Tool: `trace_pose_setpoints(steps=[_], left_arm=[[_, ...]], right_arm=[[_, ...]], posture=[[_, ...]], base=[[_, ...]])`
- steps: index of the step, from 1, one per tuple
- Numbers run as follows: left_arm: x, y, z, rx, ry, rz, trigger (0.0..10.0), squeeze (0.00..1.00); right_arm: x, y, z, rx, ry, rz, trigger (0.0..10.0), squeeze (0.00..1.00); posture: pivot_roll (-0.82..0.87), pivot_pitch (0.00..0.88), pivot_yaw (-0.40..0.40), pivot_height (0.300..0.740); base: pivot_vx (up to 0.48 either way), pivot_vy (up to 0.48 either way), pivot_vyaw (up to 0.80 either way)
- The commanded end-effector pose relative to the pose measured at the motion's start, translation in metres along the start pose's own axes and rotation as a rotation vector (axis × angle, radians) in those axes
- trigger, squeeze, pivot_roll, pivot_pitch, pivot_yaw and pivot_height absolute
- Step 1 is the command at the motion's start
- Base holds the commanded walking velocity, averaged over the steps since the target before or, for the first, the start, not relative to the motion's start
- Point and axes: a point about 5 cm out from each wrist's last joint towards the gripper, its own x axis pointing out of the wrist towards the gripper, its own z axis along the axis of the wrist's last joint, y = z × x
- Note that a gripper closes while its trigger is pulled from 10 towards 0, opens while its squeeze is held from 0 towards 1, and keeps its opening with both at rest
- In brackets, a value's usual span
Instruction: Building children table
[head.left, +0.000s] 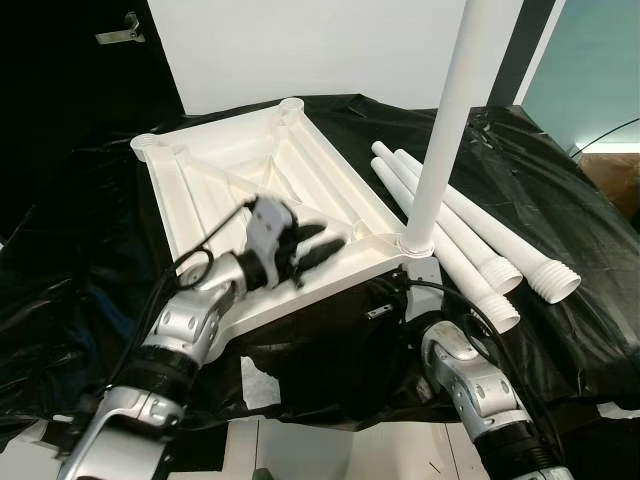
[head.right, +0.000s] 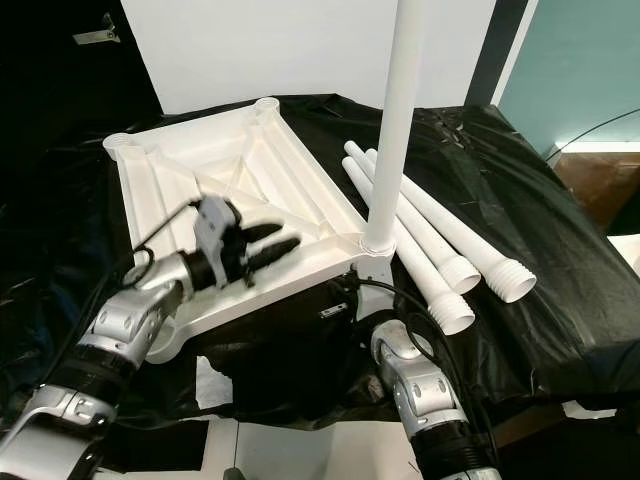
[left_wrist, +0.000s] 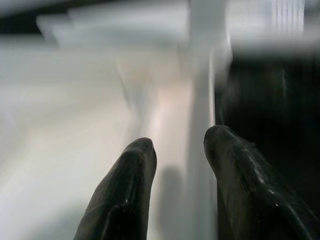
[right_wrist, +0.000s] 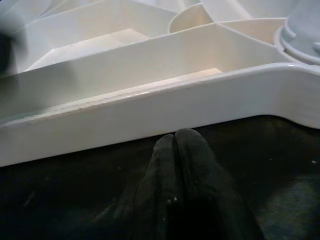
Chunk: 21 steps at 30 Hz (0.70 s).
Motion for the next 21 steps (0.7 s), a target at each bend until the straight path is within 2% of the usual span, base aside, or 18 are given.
trace_pose_setpoints(steps=[1, 3, 6, 11, 14, 15, 17, 18, 19, 20, 21], left_arm=[[-0.001, -0.007, -0.012, 0.027, 0.083, -0.104, 10.0, 0.0], [-0.003, -0.007, -0.016, 0.018, 0.105, -0.107, 10.0, 0.0], [-0.013, -0.014, -0.027, -0.025, 0.145, -0.215, 10.0, 0.0], [-0.014, -0.018, -0.038, -0.023, 0.214, -0.239, 10.0, 0.0], [-0.013, -0.024, -0.038, -0.041, 0.207, -0.282, 10.0, 0.0], [-0.012, -0.03, -0.034, -0.072, 0.184, -0.334, 10.0, 0.0], [-0.012, -0.03, -0.034, -0.072, 0.184, -0.334, 10.0, 0.0], [-0.013, -0.038, -0.031, -0.102, 0.166, -0.404, 10.0, 0.0], [-0.013, -0.038, -0.031, -0.102, 0.166, -0.404, 10.0, 0.0], [-0.016, -0.047, -0.029, -0.116, 0.165, -0.497, 9.7, 0.0], [-0.018, -0.053, -0.028, -0.122, 0.173, -0.556, 8.2, 0.0]], right_arm=[[-0.002, 0.001, -0.001, 0.008, 0.006, -0.002, 10.0, 0.0], [-0.002, 0.002, -0.001, 0.008, 0.006, -0.002, 10.0, 0.0], [-0.003, 0.0, 0.0, 0.018, 0.004, -0.015, 10.0, 0.0], [-0.003, -0.002, 0.0, 0.021, 0.003, -0.023, 10.0, 0.0], [-0.003, -0.004, 0.001, 0.017, 0.001, -0.028, 10.0, 0.0], [-0.001, -0.008, 0.004, 0.011, -0.004, -0.036, 10.0, 0.0], [-0.001, -0.008, 0.004, 0.011, -0.004, -0.036, 10.0, 0.0], [0.0, -0.012, 0.007, -0.001, -0.009, -0.043, 10.0, 0.0], [0.0, -0.012, 0.007, -0.001, -0.009, -0.043, 10.0, 0.0], [0.002, -0.02, 0.011, -0.021, -0.015, -0.057, 10.0, 0.0], [0.004, -0.025, 0.015, -0.035, -0.021, -0.066, 10.0, 0.0]], posture=[[-0.1, 0.028, 0.022, 0.74], [-0.1, 0.028, 0.022, 0.74], [-0.1, 0.027, 0.022, 0.74], [-0.09, 0.024, 0.022, 0.74], [-0.09, 0.024, 0.022, 0.74], [-0.09, 0.023, 0.024, 0.74], [-0.09, 0.023, 0.024, 0.74], [-0.09, 0.023, 0.026, 0.74], [-0.09, 0.023, 0.026, 0.74], [-0.09, 0.023, 0.028, 0.74], [-0.08, 0.023, 0.028, 0.74]], base=[[0.0, 0.0, 0.0], [0.0, 0.0, 0.0], [0.0, 0.0, 0.0], [0.0, 0.0, 0.0], [0.0, 0.0, 0.0], [0.0, 0.0, 0.0], [0.0, 0.0, 0.0], [0.0, 0.0, 0.0], [0.0, 0.0, 0.0], [0.0, 0.0, 0.0], [0.0, 0.0, 0.0]])
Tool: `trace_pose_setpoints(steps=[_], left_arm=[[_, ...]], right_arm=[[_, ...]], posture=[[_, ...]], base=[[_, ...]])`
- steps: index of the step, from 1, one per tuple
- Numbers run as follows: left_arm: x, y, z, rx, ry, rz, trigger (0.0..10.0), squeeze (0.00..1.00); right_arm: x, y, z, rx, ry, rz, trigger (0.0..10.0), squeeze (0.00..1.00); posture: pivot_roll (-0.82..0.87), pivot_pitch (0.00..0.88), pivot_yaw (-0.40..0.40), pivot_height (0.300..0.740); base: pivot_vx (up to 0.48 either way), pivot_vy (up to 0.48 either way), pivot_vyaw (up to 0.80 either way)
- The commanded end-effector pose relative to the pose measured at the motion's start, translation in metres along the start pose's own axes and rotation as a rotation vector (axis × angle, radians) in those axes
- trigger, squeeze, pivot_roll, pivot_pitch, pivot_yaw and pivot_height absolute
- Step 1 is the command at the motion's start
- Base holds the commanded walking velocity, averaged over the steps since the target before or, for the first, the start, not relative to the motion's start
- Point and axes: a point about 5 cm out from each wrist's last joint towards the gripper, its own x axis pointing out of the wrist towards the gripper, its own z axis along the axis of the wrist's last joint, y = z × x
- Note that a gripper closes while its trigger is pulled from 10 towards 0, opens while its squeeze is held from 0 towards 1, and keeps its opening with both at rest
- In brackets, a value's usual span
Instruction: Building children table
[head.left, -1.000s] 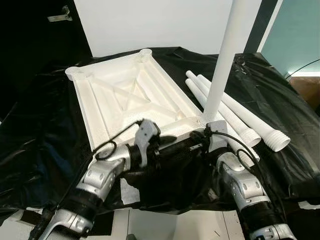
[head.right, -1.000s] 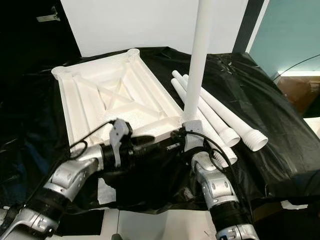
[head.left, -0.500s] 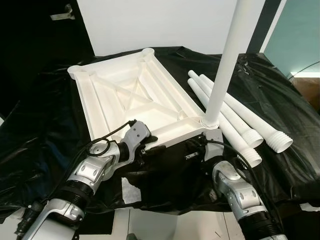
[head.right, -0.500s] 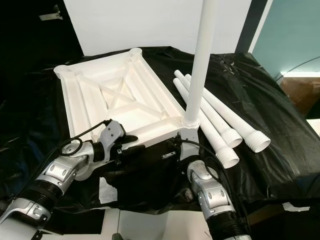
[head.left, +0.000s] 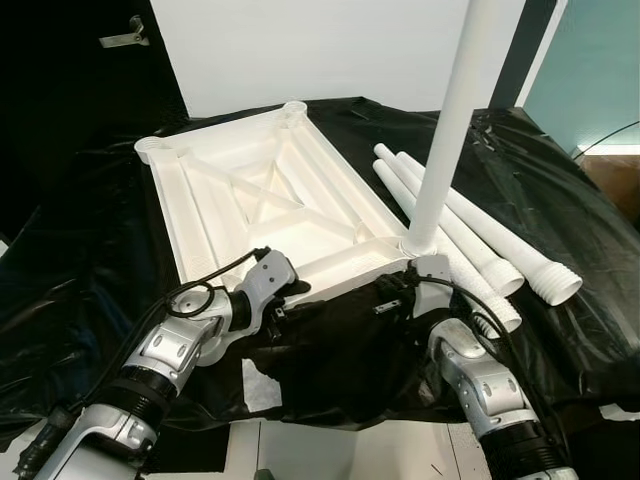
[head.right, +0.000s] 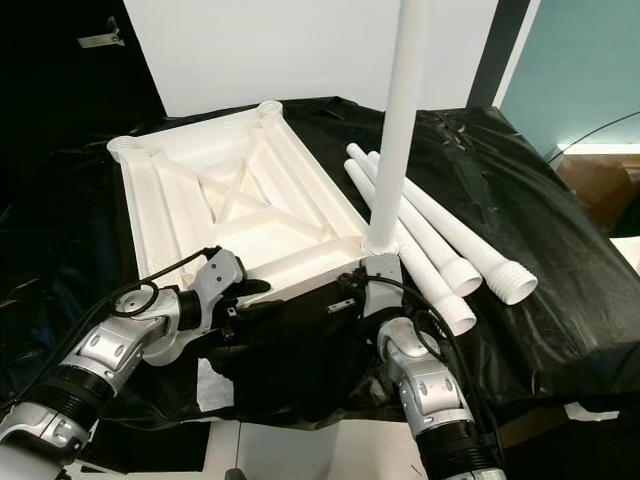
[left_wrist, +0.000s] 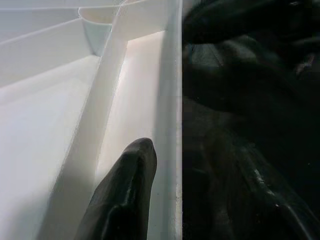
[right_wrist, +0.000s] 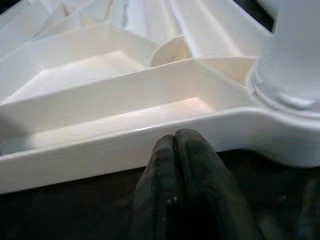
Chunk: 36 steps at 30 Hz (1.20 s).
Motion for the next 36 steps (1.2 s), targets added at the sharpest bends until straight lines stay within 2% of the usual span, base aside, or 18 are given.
trace_pose_setpoints(steps=[1, 2, 3, 8, 10, 12, 19, 25, 26, 27, 28, 29, 31, 32, 33, 34, 35, 36], left_arm=[[0.003, -0.034, -0.016, -0.07, 0.054, -0.41, 8.2, 0.0], [0.002, -0.037, -0.017, -0.073, 0.063, -0.438, 3.7, 0.0], [0.002, -0.038, -0.017, -0.077, 0.065, -0.448, 0.0, 0.0], [0.002, -0.038, -0.017, -0.081, 0.064, -0.447, 0.0, 0.0], [0.003, -0.042, -0.01, -0.092, 0.014, -0.47, 0.0, 0.0], [0.004, -0.045, -0.009, -0.092, 0.008, -0.482, 0.0, 0.0], [0.01, -0.057, -0.006, -0.111, -0.011, -0.543, 0.0, 0.0], [0.017, -0.061, -0.001, -0.096, -0.042, -0.539, 0.0, 0.0], [0.02, -0.061, 0.001, -0.075, -0.07, -0.521, 3.5, 0.0], [0.023, -0.06, 0.004, -0.088, -0.103, -0.508, 4.7, 0.0], [0.024, -0.059, 0.006, -0.101, -0.125, -0.5, 4.7, 0.0], [0.024, -0.059, 0.007, -0.121, -0.143, -0.494, 4.7, 0.78], [0.024, -0.059, 0.007, -0.121, -0.143, -0.494, 4.7, 0.78], [0.025, -0.056, 0.006, -0.126, -0.149, -0.466, 5.7, 0.87], [0.027, -0.054, 0.005, -0.126, -0.151, -0.437, 9.6, 0.83], [0.027, -0.054, 0.005, -0.126, -0.151, -0.437, 9.6, 0.83], [0.028, -0.05, 0.006, -0.112, -0.167, -0.391, 10.0, 0.0], [0.029, -0.045, 0.009, -0.088, -0.189, -0.34, 10.0, 0.0]], right_arm=[[0.003, -0.008, 0.004, -0.011, -0.003, -0.02, 10.0, 0.0], [0.004, -0.011, 0.007, -0.02, -0.009, -0.026, 10.0, 0.0], [0.005, -0.012, 0.009, -0.023, -0.015, -0.028, 10.0, 0.0], [0.006, -0.012, 0.01, -0.023, -0.018, -0.027, 10.0, 0.0], [0.007, -0.01, 0.01, -0.04, -0.019, -0.019, 10.0, 0.0], [0.008, -0.009, 0.01, -0.048, -0.018, -0.016, 10.0, 0.0], [0.02, -0.024, 0.025, -0.108, -0.05, -0.056, 10.0, 0.0], [0.028, -0.031, 0.034, -0.11, -0.071, -0.094, 10.0, 0.0], [0.03, -0.029, 0.035, -0.105, -0.076, -0.093, 10.0, 0.0], [0.032, -0.025, 0.034, -0.104, -0.078, -0.087, 10.0, 0.0], [0.033, -0.023, 0.034, -0.104, -0.079, -0.082, 10.0, 0.0], [0.033, -0.019, 0.032, -0.103, -0.078, -0.072, 10.0, 0.0], [0.033, -0.019, 0.032, -0.103, -0.078, -0.072, 10.0, 0.0], [0.033, -0.015, 0.03, -0.103, -0.077, -0.062, 10.0, 0.0], [0.033, -0.012, 0.029, -0.102, -0.077, -0.054, 10.0, 0.0], [0.033, -0.012, 0.029, -0.102, -0.077, -0.054, 10.0, 0.0], [0.034, -0.011, 0.029, -0.099, -0.078, -0.048, 10.0, 0.0], [0.034, -0.01, 0.028, -0.096, -0.08, -0.045, 10.0, 0.0]], posture=[[-0.08, 0.023, 0.028, 0.74], [-0.08, 0.022, 0.026, 0.74], [-0.08, 0.022, 0.024, 0.74], [-0.08, 0.022, 0.024, 0.74], [-0.08, 0.021, 0.028, 0.74], [-0.08, 0.021, 0.029, 0.74], [-0.09, 0.028, 0.036, 0.74], [-0.08, 0.032, 0.031, 0.74], [-0.08, 0.034, 0.03, 0.74], [-0.08, 0.034, 0.028, 0.74], [-0.08, 0.034, 0.028, 0.74], [-0.08, 0.036, 0.027, 0.74], [-0.08, 0.036, 0.027, 0.74], [-0.08, 0.036, 0.027, 0.74], [-0.08, 0.037, 0.026, 0.74], [-0.08, 0.037, 0.026, 0.74], [-0.08, 0.037, 0.027, 0.74], [-0.08, 0.037, 0.027, 0.74]], base=[[0.0, 0.0, 0.0], [0.0, 0.0, 0.0], [0.0, 0.0, 0.0], [0.0, 0.0, 0.0], [0.0, 0.0, 0.0], [0.0, 0.0, 0.0], [0.0, 0.0, 0.0], [0.0, 0.0, 0.0], [0.0, 0.0, 0.0], [0.0, 0.0, 0.0], [0.0, 0.0, 0.0], [0.0, 0.0, 0.0], [0.0, 0.0, 0.0], [0.0, 0.0, 0.0], [0.0, 0.0, 0.0], [0.0, 0.0, 0.0], [0.0, 0.0, 0.0], [0.0, 0.0, 0.0]])
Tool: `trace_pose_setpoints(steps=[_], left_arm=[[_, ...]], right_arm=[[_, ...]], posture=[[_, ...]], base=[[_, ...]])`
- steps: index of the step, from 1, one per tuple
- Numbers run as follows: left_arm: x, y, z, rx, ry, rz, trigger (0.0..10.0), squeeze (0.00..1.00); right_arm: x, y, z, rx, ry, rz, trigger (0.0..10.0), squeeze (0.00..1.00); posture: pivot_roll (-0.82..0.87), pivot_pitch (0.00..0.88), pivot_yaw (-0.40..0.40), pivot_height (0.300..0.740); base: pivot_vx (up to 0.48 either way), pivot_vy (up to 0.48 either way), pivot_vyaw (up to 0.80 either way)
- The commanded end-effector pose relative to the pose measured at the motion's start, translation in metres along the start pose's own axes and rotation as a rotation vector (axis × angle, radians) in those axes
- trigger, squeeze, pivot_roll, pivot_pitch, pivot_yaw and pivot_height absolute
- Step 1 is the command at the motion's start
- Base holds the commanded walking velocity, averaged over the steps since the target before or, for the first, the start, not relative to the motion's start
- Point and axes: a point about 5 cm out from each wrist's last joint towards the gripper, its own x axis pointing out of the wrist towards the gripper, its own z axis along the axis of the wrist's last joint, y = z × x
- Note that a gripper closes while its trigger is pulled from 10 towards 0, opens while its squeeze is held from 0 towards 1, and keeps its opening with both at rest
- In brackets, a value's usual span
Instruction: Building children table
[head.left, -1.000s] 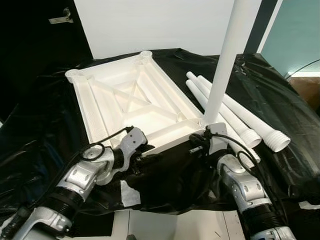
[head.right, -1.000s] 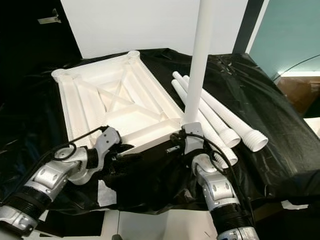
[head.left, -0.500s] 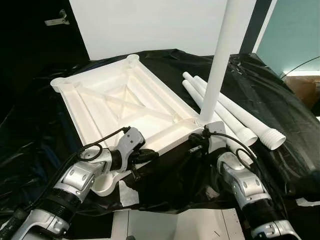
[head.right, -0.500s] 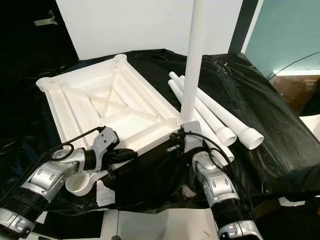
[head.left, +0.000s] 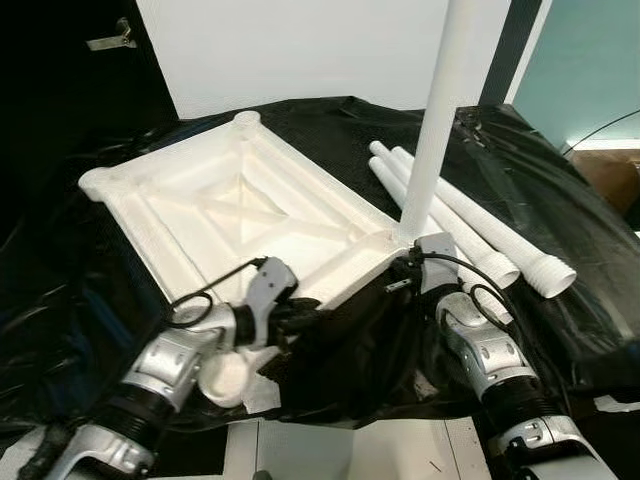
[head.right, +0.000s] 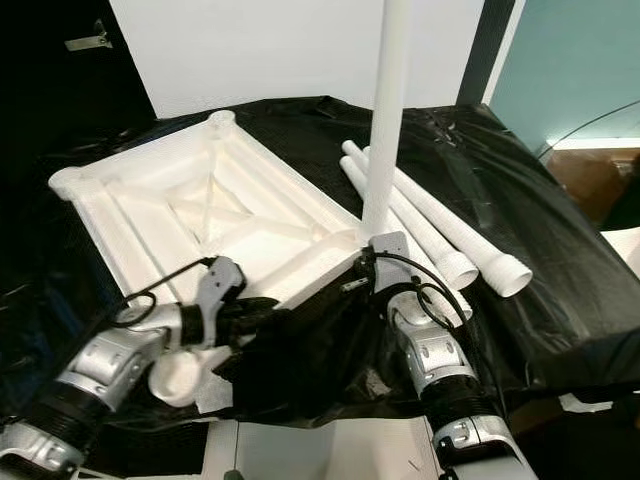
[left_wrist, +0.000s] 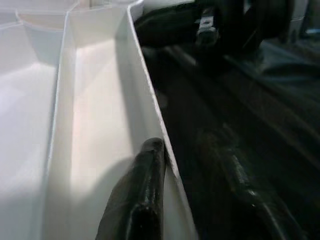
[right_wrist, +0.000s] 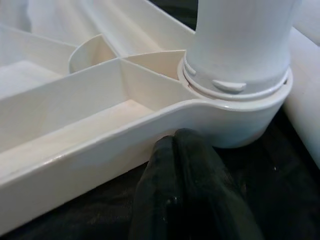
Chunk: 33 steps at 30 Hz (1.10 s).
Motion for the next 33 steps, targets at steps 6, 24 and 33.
trace_pose_setpoints(steps=[6, 24, 33], left_arm=[[0.011, -0.009, 0.026, 0.002, -0.21, -0.184, 10.0, 0.45], [-0.02, 0.027, 0.028, 0.124, -0.085, -0.045, 10.0, 0.0], [-0.051, 0.037, 0.017, 0.078, 0.009, -0.039, 10.0, 0.03]], right_arm=[[0.002, 0.015, 0.023, 0.0, -0.122, 0.058, 10.0, 0.0], [-0.005, 0.037, 0.014, 0.031, -0.111, 0.104, 10.0, 0.0], [-0.009, 0.04, 0.011, 0.036, -0.103, 0.111, 10.0, 0.0]], posture=[[-0.09, 0.036, 0.028, 0.74], [-0.1, 0.031, 0.038, 0.74], [-0.1, 0.029, 0.037, 0.74]], base=[[0.0, 0.0, 0.0], [0.0, 0.0, 0.0], [0.0, 0.0, 0.0]])
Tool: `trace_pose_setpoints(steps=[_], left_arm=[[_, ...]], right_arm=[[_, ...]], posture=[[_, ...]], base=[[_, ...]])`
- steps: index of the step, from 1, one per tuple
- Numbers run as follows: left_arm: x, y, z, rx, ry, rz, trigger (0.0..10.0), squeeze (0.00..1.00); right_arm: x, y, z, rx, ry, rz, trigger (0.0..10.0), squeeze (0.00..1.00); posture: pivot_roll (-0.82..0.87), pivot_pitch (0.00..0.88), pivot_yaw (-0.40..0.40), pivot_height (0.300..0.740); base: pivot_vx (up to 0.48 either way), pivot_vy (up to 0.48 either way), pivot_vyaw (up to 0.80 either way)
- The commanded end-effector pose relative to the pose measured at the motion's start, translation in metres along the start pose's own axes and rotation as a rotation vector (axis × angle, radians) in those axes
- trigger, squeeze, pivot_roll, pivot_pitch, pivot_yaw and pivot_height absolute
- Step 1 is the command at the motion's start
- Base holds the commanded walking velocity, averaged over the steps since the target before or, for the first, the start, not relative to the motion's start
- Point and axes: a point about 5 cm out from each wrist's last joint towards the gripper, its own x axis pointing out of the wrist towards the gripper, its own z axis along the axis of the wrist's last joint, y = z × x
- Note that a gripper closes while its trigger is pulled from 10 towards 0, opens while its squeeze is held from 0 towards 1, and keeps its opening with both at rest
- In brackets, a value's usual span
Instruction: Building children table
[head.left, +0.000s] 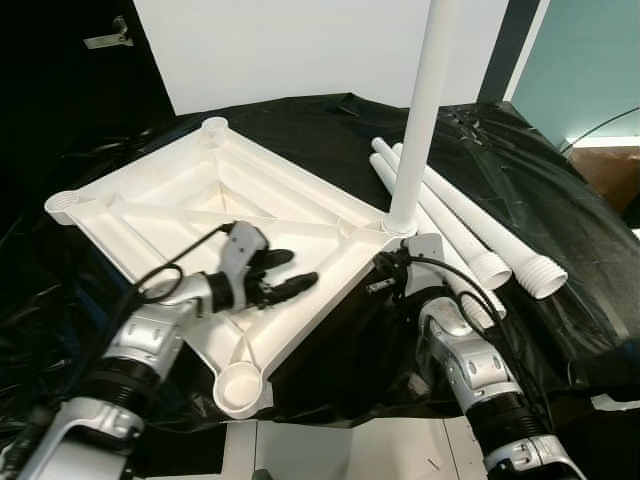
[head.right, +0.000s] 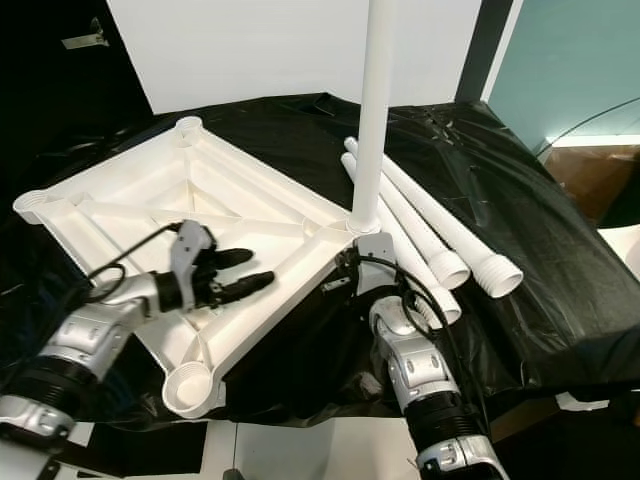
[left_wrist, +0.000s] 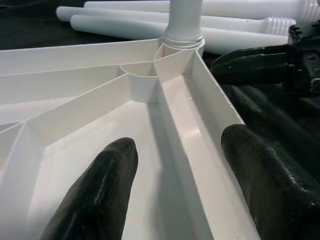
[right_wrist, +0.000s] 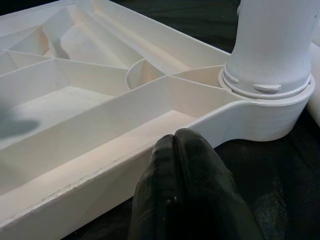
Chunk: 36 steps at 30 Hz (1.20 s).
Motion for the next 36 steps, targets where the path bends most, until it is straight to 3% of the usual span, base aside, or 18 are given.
trace_pose_setpoints(steps=[1, 6, 17, 28, 29, 36], left_arm=[[-0.01, -0.005, -0.009, 0.004, 0.083, -0.227, 10.0, 0.03], [-0.026, 0.002, -0.011, 0.026, 0.176, -0.256, 10.0, 0.0], [-0.025, -0.002, -0.011, 0.013, 0.188, -0.3, 10.0, 0.0], [-0.034, 0.029, -0.007, 0.003, 0.184, -0.07, 10.0, 0.0], [-0.037, 0.033, -0.012, 0.0, 0.23, -0.019, 10.0, 0.0], [-0.043, 0.032, -0.019, -0.01, 0.248, 0.021, 10.0, 0.0]], right_arm=[[-0.001, 0.009, -0.001, 0.003, 0.003, 0.039, 10.0, 0.0], [-0.002, 0.009, -0.001, 0.008, 0.0, 0.028, 10.0, 0.0], [-0.002, 0.008, 0.0, 0.018, -0.002, 0.015, 10.0, 0.0], [-0.003, 0.011, -0.002, 0.019, 0.006, 0.018, 10.0, 0.0], [-0.004, 0.011, -0.003, 0.019, 0.007, 0.017, 10.0, 0.0], [-0.005, 0.01, -0.003, 0.021, 0.009, 0.006, 10.0, 0.0]], posture=[[-0.1, 0.028, 0.038, 0.74], [-0.1, 0.025, 0.043, 0.74], [-0.1, 0.027, 0.045, 0.74], [-0.1, 0.031, 0.044, 0.74], [-0.1, 0.033, 0.046, 0.74], [-0.11, 0.032, 0.049, 0.74]], base=[[0.0, 0.0, 0.0], [0.0, 0.0, 0.0], [0.0, 0.0, 0.0], [0.0, 0.0, 0.0], [0.0, 0.0, 0.0], [0.0, 0.0, 0.0]])
